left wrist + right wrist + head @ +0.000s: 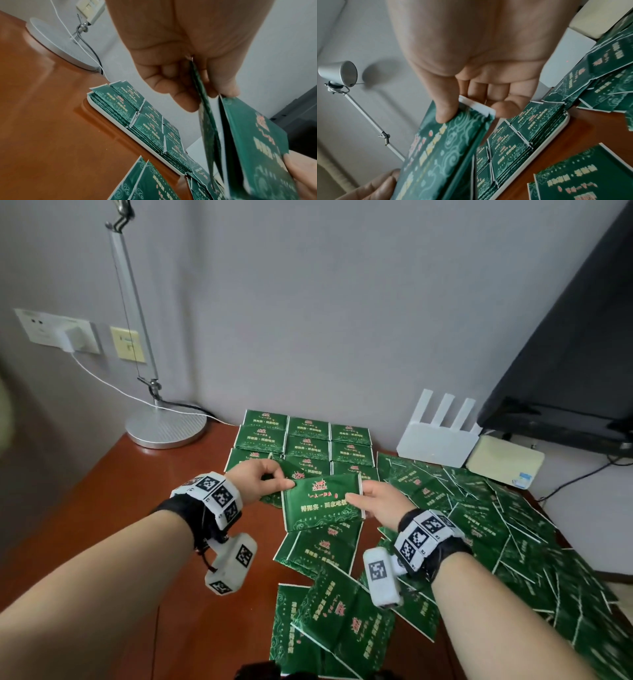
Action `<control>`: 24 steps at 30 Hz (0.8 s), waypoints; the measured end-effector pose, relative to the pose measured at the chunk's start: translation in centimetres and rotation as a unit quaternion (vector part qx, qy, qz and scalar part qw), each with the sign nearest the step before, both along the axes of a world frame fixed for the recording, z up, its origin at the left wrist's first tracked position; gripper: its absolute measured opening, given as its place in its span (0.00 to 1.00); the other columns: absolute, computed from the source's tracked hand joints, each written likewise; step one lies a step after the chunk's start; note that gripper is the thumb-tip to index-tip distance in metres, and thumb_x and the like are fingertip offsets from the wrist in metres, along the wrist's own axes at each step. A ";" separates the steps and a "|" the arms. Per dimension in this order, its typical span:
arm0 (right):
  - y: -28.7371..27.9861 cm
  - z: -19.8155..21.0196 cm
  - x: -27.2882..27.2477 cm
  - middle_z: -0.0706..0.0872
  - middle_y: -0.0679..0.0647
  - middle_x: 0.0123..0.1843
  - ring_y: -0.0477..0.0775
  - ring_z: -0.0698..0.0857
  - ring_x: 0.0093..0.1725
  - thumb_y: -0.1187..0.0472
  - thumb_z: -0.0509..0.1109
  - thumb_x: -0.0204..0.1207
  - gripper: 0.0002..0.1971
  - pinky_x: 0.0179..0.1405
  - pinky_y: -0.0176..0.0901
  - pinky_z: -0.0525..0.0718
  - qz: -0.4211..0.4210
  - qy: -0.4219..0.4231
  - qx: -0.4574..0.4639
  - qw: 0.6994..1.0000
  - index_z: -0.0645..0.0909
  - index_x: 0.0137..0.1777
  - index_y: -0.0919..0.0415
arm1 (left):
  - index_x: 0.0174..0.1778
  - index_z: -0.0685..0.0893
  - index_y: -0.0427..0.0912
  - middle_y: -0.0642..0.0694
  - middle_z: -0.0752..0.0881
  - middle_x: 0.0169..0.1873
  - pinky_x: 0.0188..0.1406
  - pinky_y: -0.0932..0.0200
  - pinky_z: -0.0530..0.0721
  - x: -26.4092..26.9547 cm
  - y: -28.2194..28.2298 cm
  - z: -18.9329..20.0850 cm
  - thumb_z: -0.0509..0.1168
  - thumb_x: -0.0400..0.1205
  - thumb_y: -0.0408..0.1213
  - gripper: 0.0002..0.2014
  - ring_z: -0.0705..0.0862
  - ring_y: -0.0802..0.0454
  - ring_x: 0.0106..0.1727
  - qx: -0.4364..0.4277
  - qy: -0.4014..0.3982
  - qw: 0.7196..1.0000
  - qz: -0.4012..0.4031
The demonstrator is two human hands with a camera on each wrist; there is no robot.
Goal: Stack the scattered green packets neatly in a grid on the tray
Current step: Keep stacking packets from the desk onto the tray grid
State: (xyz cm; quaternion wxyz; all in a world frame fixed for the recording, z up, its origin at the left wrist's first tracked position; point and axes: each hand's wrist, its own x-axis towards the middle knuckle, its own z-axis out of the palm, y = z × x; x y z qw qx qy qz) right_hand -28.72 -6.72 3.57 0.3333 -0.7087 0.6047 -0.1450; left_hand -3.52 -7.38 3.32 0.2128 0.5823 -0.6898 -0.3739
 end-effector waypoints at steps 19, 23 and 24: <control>-4.6 -1.8 -3.9 0.79 0.51 0.46 0.47 0.78 0.42 0.64 0.63 0.80 0.05 0.41 0.36 0.81 -0.268 -0.181 0.017 0.946 0.75 0.54 0.57 | 0.65 0.78 0.41 0.45 0.85 0.58 0.54 0.58 0.82 2.9 -6.6 -2.4 0.68 0.78 0.34 0.19 0.84 0.50 0.53 0.067 -0.061 0.991 0.094; -8.0 -2.5 -6.4 0.82 0.62 0.59 0.55 0.79 0.50 0.65 0.65 0.79 0.07 0.38 0.39 0.80 -0.280 -0.189 0.047 0.940 0.76 0.43 0.52 | 0.65 0.78 0.40 0.43 0.85 0.56 0.51 0.60 0.82 1.8 -8.9 -2.9 0.64 0.81 0.33 0.16 0.83 0.52 0.48 0.090 -0.076 0.990 0.081; -9.0 -2.7 -7.0 0.82 0.62 0.60 0.55 0.79 0.50 0.65 0.66 0.78 0.05 0.39 0.39 0.81 -0.281 -0.185 0.055 0.940 0.77 0.44 0.54 | 0.64 0.79 0.38 0.42 0.86 0.53 0.51 0.57 0.84 1.5 -9.8 -3.1 0.64 0.81 0.31 0.15 0.83 0.50 0.46 0.101 -0.047 0.989 0.097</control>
